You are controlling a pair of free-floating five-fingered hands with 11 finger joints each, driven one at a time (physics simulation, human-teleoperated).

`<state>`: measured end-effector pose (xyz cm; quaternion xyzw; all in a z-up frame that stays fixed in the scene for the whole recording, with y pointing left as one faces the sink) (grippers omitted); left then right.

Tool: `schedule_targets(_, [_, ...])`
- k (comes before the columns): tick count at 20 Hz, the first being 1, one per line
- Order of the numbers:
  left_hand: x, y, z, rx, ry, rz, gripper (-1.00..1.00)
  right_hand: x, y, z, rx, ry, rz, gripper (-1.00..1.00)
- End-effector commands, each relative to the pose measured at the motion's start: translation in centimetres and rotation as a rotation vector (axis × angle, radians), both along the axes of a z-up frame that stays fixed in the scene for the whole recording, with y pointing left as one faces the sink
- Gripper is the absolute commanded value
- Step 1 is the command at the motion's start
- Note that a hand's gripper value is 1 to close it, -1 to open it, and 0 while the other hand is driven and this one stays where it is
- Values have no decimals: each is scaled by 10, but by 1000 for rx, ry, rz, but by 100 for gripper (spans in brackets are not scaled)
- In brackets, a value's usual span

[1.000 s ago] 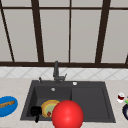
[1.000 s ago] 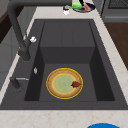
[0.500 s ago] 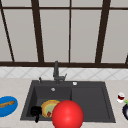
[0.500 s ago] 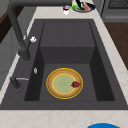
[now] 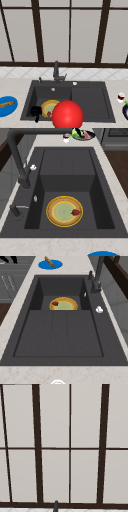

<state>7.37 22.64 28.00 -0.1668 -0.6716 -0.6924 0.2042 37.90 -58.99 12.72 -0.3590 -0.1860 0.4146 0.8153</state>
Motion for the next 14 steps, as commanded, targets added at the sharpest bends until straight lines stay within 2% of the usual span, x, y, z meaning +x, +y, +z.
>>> schedule_targets(1, [0, 0, 0, 0, 0, 0, 0, -12, 7, -23, -21, -23, -96, 100])
schedule_targets(2, [0, 0, 0, 0, 0, 0, 0, -10, 8, -27, -25, 4, -86, 100])
schedule_targets(3, [0, 0, 0, 0, 0, 0, 0, -11, 4, -23, -31, 23, -49, 100])
schedule_targets(5, [0, 0, 0, 0, 0, 0, 0, -12, -16, -10, 48, 42, 31, 100])
schedule_targets(6, [0, 0, 0, 0, 0, 0, 0, -3, -17, -2, 55, 71, 45, 100])
schedule_targets(8, [0, 0, 0, 0, 0, 0, 0, 16, -22, 7, 23, 122, 123, 100])
schedule_targets(10, [0, 0, 0, 0, 0, 0, 0, 28, -25, 17, 1, 170, 170, 100])
schedule_targets(14, [0, 0, 0, 0, 0, 0, 0, 45, -32, 32, -15, 291, 215, 100])
